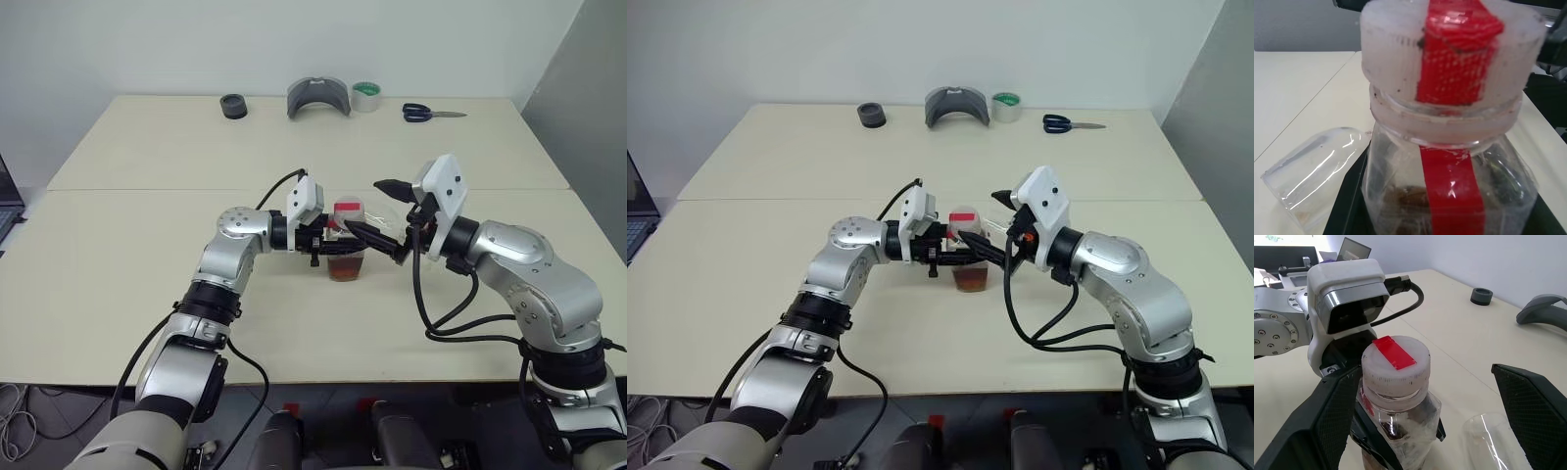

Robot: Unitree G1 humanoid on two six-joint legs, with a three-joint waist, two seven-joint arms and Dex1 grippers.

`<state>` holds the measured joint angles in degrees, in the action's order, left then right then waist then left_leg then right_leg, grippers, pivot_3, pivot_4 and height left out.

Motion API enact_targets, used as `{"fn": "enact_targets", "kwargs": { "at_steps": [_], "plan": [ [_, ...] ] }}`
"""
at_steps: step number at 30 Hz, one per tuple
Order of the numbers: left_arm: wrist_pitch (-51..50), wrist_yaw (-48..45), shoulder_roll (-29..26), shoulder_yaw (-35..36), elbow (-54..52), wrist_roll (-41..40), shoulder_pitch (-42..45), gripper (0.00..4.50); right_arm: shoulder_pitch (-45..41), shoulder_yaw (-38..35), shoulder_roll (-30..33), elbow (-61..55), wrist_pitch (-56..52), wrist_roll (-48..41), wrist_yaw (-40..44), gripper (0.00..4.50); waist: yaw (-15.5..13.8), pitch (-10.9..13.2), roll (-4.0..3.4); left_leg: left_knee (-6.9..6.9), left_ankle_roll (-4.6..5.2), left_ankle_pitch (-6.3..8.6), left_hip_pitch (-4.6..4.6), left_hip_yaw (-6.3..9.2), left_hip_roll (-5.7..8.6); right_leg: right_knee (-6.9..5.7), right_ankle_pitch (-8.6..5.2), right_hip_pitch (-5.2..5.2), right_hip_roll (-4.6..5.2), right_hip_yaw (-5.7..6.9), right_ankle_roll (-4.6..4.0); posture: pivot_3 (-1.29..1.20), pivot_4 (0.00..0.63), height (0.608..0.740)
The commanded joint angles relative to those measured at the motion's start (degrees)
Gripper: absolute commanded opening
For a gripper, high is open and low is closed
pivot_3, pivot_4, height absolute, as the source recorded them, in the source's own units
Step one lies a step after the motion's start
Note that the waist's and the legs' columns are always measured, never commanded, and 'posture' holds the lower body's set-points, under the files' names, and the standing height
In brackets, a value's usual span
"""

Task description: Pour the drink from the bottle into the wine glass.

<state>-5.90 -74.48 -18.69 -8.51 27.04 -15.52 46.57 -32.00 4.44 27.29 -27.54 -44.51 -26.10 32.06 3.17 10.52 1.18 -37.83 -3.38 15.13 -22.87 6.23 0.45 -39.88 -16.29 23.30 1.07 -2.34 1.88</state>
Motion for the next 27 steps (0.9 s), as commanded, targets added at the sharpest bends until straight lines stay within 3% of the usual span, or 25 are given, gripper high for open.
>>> {"fn": "enact_targets", "kwargs": {
  "at_steps": [1, 27],
  "plan": [
    [0.8, -0.6, 0.2, 0.7, -1.8, -1.0, 1.1, 1.71, 0.2, -1.9, 0.7, -2.2, 0.2, -0.5, -0.3, 4.5, 0.0, 0.0, 0.0, 0.0, 0.0, 0.0, 0.0, 0.0, 0.0, 0.0, 0.0, 0.0, 0.0, 0.0, 0.0, 0.0, 0.15, 0.74],
    [1.0, -0.2, 0.5, 0.8, -1.8, -1.0, 0.9, 1.71, -2.6, -1.3, 1.5, -2.7, -4.1, -5.6, 0.4, 4.5, 0.0, 0.0, 0.0, 0.01, 0.0, 0.0, 0.0, 0.0, 0.0, 0.0, 0.0, 0.0, -0.01, 0.0, 0.0, 0.0, 0.15, 0.74]
  ]
}}
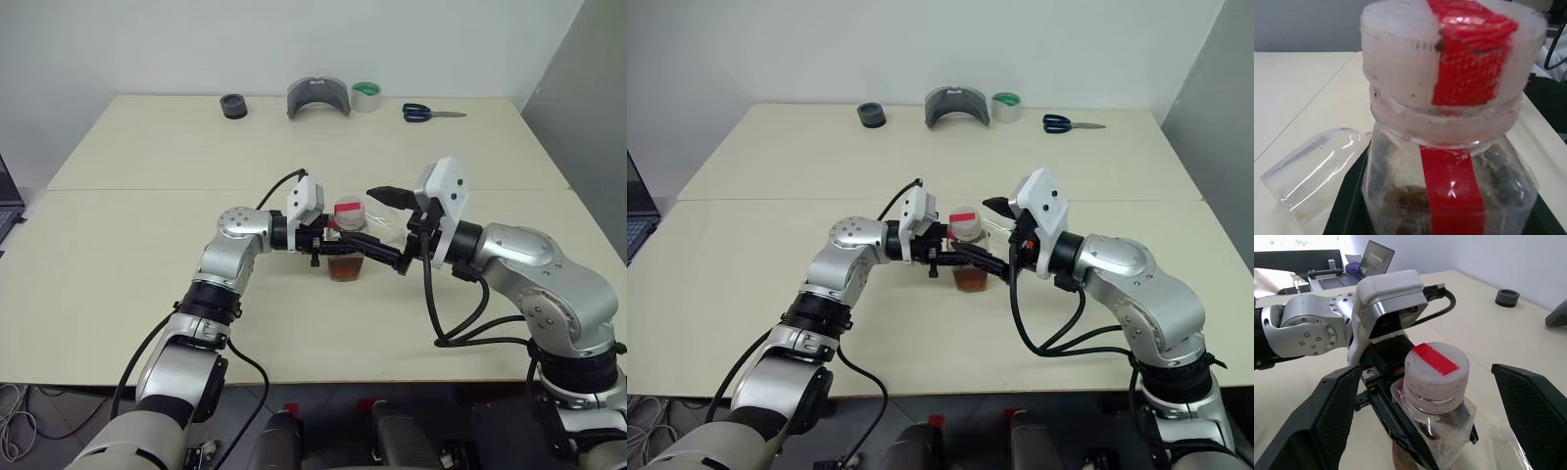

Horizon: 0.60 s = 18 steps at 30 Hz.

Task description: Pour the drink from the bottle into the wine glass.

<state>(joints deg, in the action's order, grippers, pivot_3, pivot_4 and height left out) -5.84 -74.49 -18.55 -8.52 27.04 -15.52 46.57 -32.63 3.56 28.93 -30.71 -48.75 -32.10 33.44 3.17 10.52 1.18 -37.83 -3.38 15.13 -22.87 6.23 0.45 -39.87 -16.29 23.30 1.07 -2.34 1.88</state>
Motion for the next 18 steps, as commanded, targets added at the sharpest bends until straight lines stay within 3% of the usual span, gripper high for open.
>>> {"fn": "enact_targets", "kwargs": {
  "at_steps": [1, 13, 16, 18],
  "plan": [
    [0.9, -0.2, 0.4, 0.8, -1.9, -1.0, 0.9, 1.71, -2.5, 0.0, -0.4, 1.1, 0.2, 0.8, -1.1, 4.5, 0.0, 0.0, 0.0, 0.0, 0.0, 0.0, 0.0, 0.0, 0.0, 0.0, 0.0, 0.0, 0.0, 0.0, 0.0, 0.0, 0.15, 0.74],
    [1.2, -0.2, 0.5, 0.6, -2.3, -0.8, 0.5, 1.71, -5.2, 2.9, -1.8, 4.8, 1.2, 2.5, -0.2, 4.5, 0.0, 0.0, 0.0, 0.0, 0.0, 0.0, -0.01, 0.02, 0.0, 0.0, 0.0, 0.0, 0.0, 0.01, 0.0, 0.0, 0.15, 0.74],
    [1.2, -0.1, 0.5, 0.6, -2.5, -0.8, 0.3, 1.71, -5.2, 2.9, -1.9, 4.7, 1.7, 2.9, -0.2, 3.88, 0.0, 0.0, 0.0, -0.01, 0.0, 0.0, 0.0, 0.0, 0.01, 0.0, 0.0, 0.0, 0.01, 0.0, 0.0, 0.0, 0.15, 0.74],
    [1.2, -0.1, 0.5, 0.6, -2.5, -0.8, 0.2, 1.71, -5.2, 3.1, -1.8, 4.5, 2.2, 3.3, -0.1, 3.19, 0.0, 0.0, 0.0, 0.0, 0.0, 0.0, 0.0, 0.01, 0.0, 0.0, 0.0, 0.0, 0.01, 0.01, 0.0, 0.0, 0.15, 0.74]
  ]
}}
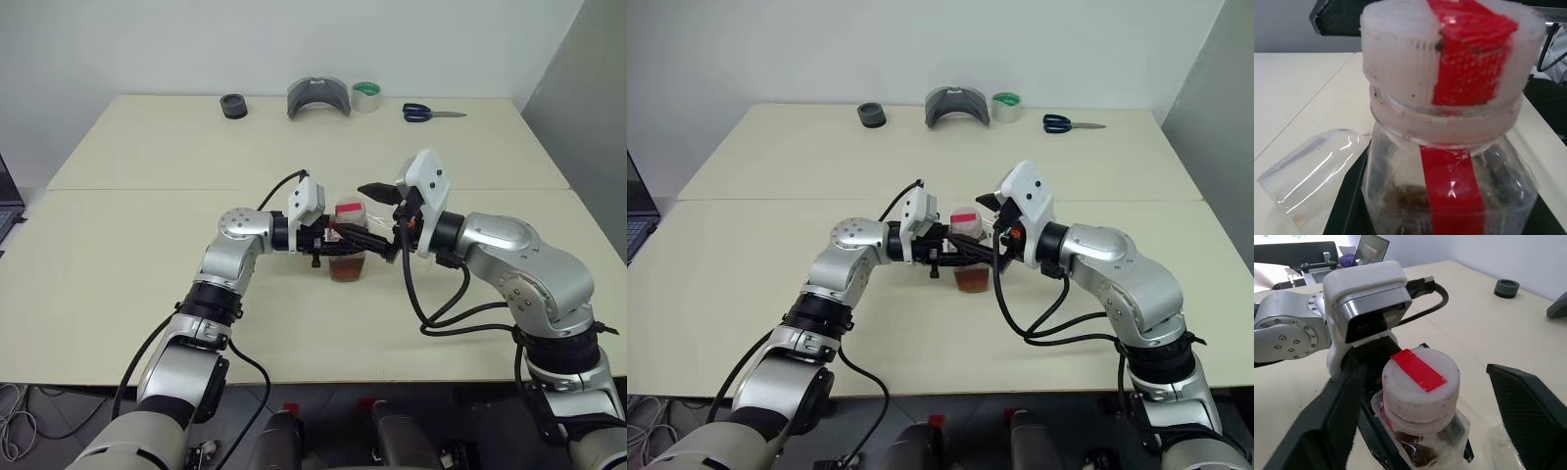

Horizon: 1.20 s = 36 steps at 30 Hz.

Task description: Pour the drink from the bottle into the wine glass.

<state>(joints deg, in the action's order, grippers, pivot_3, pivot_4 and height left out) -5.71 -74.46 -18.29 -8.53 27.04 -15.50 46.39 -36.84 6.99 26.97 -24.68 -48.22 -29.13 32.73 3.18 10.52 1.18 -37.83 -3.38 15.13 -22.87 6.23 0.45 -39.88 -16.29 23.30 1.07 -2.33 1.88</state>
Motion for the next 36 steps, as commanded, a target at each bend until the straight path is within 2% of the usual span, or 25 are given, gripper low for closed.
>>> {"fn": "enact_targets", "kwargs": {
  "at_steps": [1, 4, 12, 16, 26, 32, 36],
  "plan": [
    [1.0, -0.1, 0.2, 0.6, -2.6, -0.8, 0.4, 1.71, -1.0, -0.3, 0.2, -1.7, 1.9, 0.5, 0.7, 2.82, 0.0, 0.0, 0.0, 0.0, 0.0, 0.0, 0.0, 0.0, 0.0, 0.0, 0.0, 0.0, 0.0, 0.0, 0.0, 0.0, 0.15, 0.74],
    [1.0, 0.0, 0.2, 0.6, -2.7, -0.8, 0.4, 1.71, -0.6, 0.5, 0.8, -2.5, 3.6, 2.2, 1.1, 1.81, 0.0, 0.0, 0.0, 0.0, 0.0, 0.0, 0.0, 0.0, 0.0, 0.0, 0.0, 0.0, 0.0, 0.0, 0.0, 0.0, 0.15, 0.74],
    [0.9, 0.4, 0.5, 0.7, -3.2, -1.0, -0.2, 1.7, 0.8, 3.9, 3.8, -5.9, 13.8, 11.2, 1.0, 1.75, 0.0, 0.0, 0.0, 0.0, 0.0, 0.0, 0.0, -0.01, 0.0, 0.0, 0.0, 0.0, 0.0, 0.0, 0.0, 0.0, 0.15, 0.74],
    [0.8, 0.7, 0.6, 0.8, -3.5, -1.0, -0.6, 1.7, 2.0, 2.7, 3.0, -6.6, 15.9, 12.2, 0.5, 1.73, 0.0, 0.0, 0.0, 0.0, 0.0, 0.0, 0.0, 0.0, 0.0, 0.0, 0.0, 0.0, 0.0, 0.01, 0.0, 0.0, 0.15, 0.74],
    [-0.2, 3.8, 0.1, 2.3, -5.5, -1.4, -2.3, 1.7, 14.4, -18.7, 0.7, -0.4, 6.3, 9.7, -11.9, 1.72, -0.8, 0.0, 0.0, 0.01, 0.0, 0.0, -0.01, -0.01, 0.02, 0.01, 0.0, -0.02, 0.07, -0.02, 0.0, 0.0, 0.15, 0.74],
    [-2.0, 6.0, -0.6, 3.8, -7.8, -2.2, -3.2, 1.7, 20.3, -22.4, -0.5, 1.2, 3.4, 11.9, -17.9, 1.72, -0.4, 0.0, -0.03, 0.03, 0.0, 0.0, 0.05, -0.1, 0.01, -0.03, 0.0, -0.02, 0.01, -0.1, 0.0, 0.0, 0.15, 0.74],
    [-2.5, 7.0, -1.4, 4.5, -8.4, -2.2, -3.7, 1.7, 22.2, -22.8, -0.9, 2.6, 2.6, 11.8, -18.5, 3.09, -0.3, 0.0, -0.03, 0.03, 0.0, 0.0, 0.05, -0.09, 0.0, -0.02, 0.0, -0.02, -0.02, -0.1, 0.0, 0.0, 0.15, 0.74]
  ]
}}
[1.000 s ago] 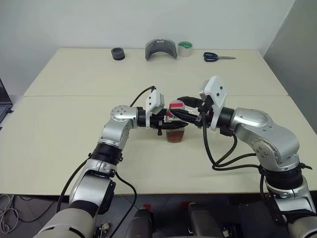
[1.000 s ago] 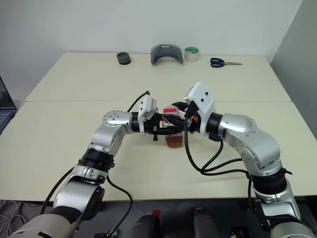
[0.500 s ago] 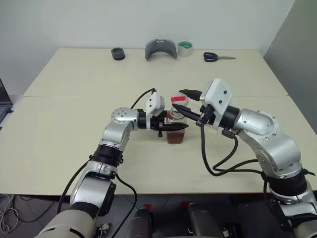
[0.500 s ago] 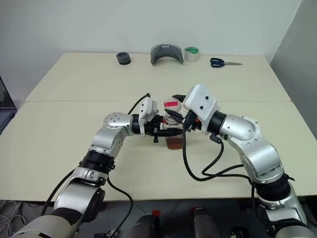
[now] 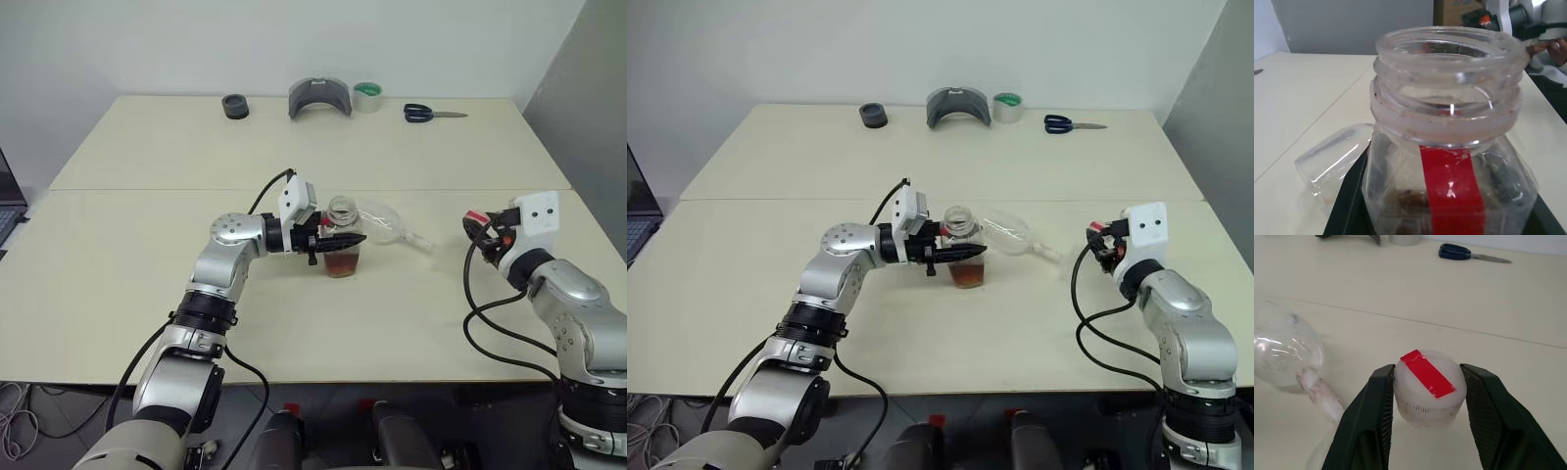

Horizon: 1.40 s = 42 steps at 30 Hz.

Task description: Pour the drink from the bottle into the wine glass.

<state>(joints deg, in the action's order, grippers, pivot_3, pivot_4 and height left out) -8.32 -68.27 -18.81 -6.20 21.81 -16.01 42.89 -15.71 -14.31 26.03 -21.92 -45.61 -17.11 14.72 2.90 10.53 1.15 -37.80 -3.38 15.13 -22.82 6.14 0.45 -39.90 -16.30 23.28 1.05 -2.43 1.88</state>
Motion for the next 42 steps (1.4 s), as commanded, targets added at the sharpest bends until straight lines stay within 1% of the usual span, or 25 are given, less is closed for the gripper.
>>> {"fn": "enact_targets", "kwargs": {
  "at_steps": [1, 4, 5, 9, 14, 16, 21, 24, 28, 30, 36, 42],
  "plan": [
    [0.0, 1.2, -1.1, 2.4, -3.3, -1.8, -0.4, 1.7, 1.4, -1.1, 0.4, 0.1, 0.3, 0.5, -0.6, 3.43, 0.0, 0.0, 0.0, 0.0, 0.0, 0.0, -0.01, 0.01, 0.0, 0.01, 0.0, 0.0, 0.0, 0.01, 0.0, 0.0, 0.15, 0.74],
    [-0.4, 2.4, -1.5, 3.2, -3.8, -1.9, -0.8, 1.7, 2.1, 0.4, 2.3, 0.5, 1.6, 3.0, -0.6, 4.46, 0.0, 0.0, -0.01, 0.0, 0.0, 0.0, -0.01, 0.0, 0.01, 0.01, 0.0, 0.0, 0.01, 0.0, 0.0, 0.0, 0.15, 0.74],
    [-0.5, 2.8, -1.7, 3.5, -3.7, -2.0, -0.9, 1.7, 2.5, 1.7, 3.6, 0.9, 2.9, 4.9, -0.5, 4.5, 0.0, 0.0, -0.01, -0.01, 0.0, 0.0, -0.01, 0.0, 0.01, 0.0, 0.0, 0.0, 0.01, 0.0, 0.0, 0.0, 0.15, 0.74],
    [-0.4, 5.0, -2.6, 4.9, -3.1, -1.9, -1.0, 1.7, 3.4, 4.4, 6.4, 1.7, 7.2, 9.7, -0.7, 4.5, 0.0, 0.0, -0.01, -0.01, 0.0, 0.0, -0.01, 0.0, 0.01, 0.02, 0.0, 0.0, 0.0, 0.01, 0.01, 0.0, 0.15, 0.74],
    [0.4, 8.6, -3.7, 7.3, -1.1, -1.5, -0.7, 1.7, 3.3, 4.5, 6.2, 1.4, 8.1, 10.2, 0.5, 4.5, 0.0, 0.0, -0.01, -0.01, 0.0, 0.0, -0.01, 0.0, 0.0, 0.01, 0.0, 0.0, 0.0, 0.01, 0.01, 0.0, 0.15, 0.74],
    [1.0, 10.5, -4.3, 8.6, 0.6, -1.0, -0.1, 1.7, 2.7, 3.6, 5.2, 0.7, 8.6, 9.1, 0.6, 4.5, 0.0, 0.0, -0.01, -0.01, 0.0, 0.0, -0.01, 0.01, 0.01, 0.01, 0.0, 0.0, 0.01, 0.01, 0.01, 0.0, 0.15, 0.74],
    [4.9, 19.4, -7.7, 13.4, 9.6, 1.3, 3.0, 1.69, -1.3, 3.8, 2.4, -6.0, 9.8, -1.2, 8.2, 4.5, 0.4, 0.0, -0.01, -0.01, 0.0, 0.0, 0.0, 0.02, -0.02, 0.0, 0.0, 0.0, -0.01, 0.03, 0.01, 0.0, 0.15, 0.74],
    [7.5, 23.2, -9.3, 14.2, 14.5, 3.0, 4.5, 1.69, -3.1, 6.5, 1.2, -10.6, 6.4, -7.8, 12.3, 4.5, 0.3, 0.0, -0.01, -0.01, 0.0, 0.0, -0.01, 0.07, -0.03, 0.02, 0.0, 0.0, -0.01, 0.08, 0.01, 0.0, 0.15, 0.74],
    [10.6, 29.9, -11.0, 16.1, 21.5, 4.9, 7.0, 1.69, -8.0, 15.0, -0.1, -12.7, 2.2, -11.7, 15.5, 4.5, 0.1, 0.0, -0.01, -0.04, 0.0, 0.0, -0.03, 0.09, 0.01, 0.03, 0.0, -0.02, 0.03, 0.11, 0.01, 0.0, 0.15, 0.74],
    [11.7, 31.6, -11.4, 16.5, 23.6, 5.1, 7.7, 1.69, -10.5, 18.5, -1.0, -11.7, 1.1, -11.6, 16.0, 4.5, 0.2, 0.0, -0.01, -0.04, 0.0, 0.0, -0.02, 0.09, 0.0, 0.03, 0.0, -0.01, 0.02, 0.11, 0.01, 0.0, 0.15, 0.74],
    [13.0, 35.6, -11.6, 17.3, 26.3, 5.7, 8.2, 1.69, -15.6, 24.7, -3.3, -5.9, 2.7, -8.1, 15.6, 4.5, 0.2, 0.0, 0.0, -0.05, -0.01, 0.0, -0.05, 0.12, 0.03, 0.03, 0.0, 0.01, 0.07, 0.14, 0.01, 0.0, 0.15, 0.74],
    [11.6, 39.0, -11.1, 18.4, 25.6, 4.8, 6.5, 1.69, -17.8, 28.2, -5.5, -2.1, 5.0, -5.0, 15.9, 4.5, 0.3, 0.0, 0.0, -0.05, -0.01, 0.0, -0.04, 0.1, 0.01, 0.01, 0.01, 0.04, 0.06, 0.12, 0.0, 0.0, 0.15, 0.74]
  ]
}}
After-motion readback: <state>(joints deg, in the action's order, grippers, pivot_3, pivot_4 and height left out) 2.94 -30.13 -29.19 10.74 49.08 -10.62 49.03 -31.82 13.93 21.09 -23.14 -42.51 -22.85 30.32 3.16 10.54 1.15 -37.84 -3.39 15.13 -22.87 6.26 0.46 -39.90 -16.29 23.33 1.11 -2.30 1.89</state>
